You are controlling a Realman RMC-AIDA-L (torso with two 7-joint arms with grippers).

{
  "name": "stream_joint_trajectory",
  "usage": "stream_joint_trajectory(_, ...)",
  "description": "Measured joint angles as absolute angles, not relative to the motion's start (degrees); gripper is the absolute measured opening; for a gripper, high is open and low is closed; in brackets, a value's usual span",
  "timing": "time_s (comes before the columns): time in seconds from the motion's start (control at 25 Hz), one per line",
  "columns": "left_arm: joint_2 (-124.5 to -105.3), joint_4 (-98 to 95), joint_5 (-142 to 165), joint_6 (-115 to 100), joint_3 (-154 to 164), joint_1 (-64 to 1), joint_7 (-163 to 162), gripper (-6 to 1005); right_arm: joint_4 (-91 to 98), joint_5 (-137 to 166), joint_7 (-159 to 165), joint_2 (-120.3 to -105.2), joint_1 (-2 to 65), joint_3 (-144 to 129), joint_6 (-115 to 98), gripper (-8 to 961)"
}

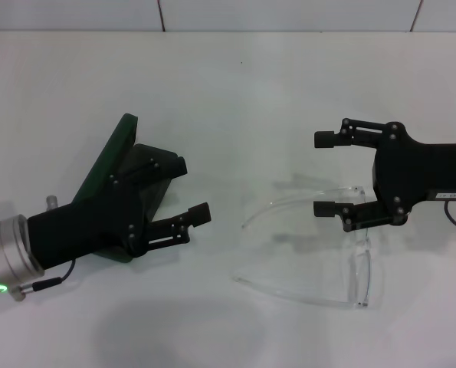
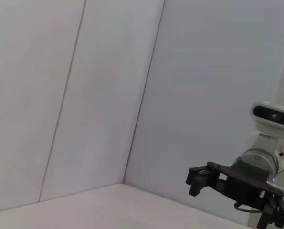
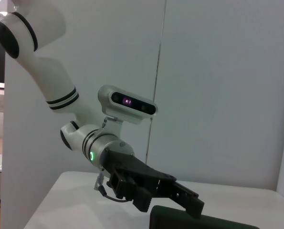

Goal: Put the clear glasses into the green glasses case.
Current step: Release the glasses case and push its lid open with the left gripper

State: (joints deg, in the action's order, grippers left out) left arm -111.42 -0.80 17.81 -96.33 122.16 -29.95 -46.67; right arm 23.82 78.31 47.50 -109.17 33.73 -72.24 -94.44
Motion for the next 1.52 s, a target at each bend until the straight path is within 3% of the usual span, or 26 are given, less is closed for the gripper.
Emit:
stream_joint_trajectory(0.56, -111.52, -0.70, 16.57, -96.57, 122.17, -29.42, -46.83, 854, 23.83, 78.18, 47.46, -109.24, 33.79, -72.24, -94.17, 864)
stream_joint_trajectory(0.68, -110.01, -1.00, 15.71, -96.76, 122.22, -30.14, -49.95, 849, 23.86, 78.14, 47.46, -109.24, 33.96, -72.24, -94.13, 864)
stream_joint_trajectory(0.88, -105.47, 1.63, 15.61, -96.84, 123.19, -34.61, -61.18, 841, 24.50, 78.19, 47.47, -109.15, 33.71, -72.23, -94.13, 863)
stream_joint_trajectory(1.04, -104.68, 7.71, 13.97, -96.91, 126.92, -39.38, -64.90, 835, 24.52, 78.28, 47.47, -108.69, 33.64, -72.23, -94.13, 862)
stream_joint_trajectory(1.28, -107.01, 20.36, 1.41, -96.69, 138.88, -44.09, -66.99, 826, 24.53, 78.38, 47.27, -108.78, 34.06, -72.24, -92.86, 861)
stream_joint_trajectory(1.52, -113.38, 32.52, -15.32, -96.18, 156.87, -43.17, -69.90, 817, 24.53, 78.40, 47.10, -108.76, 34.27, -72.24, -92.63, 861)
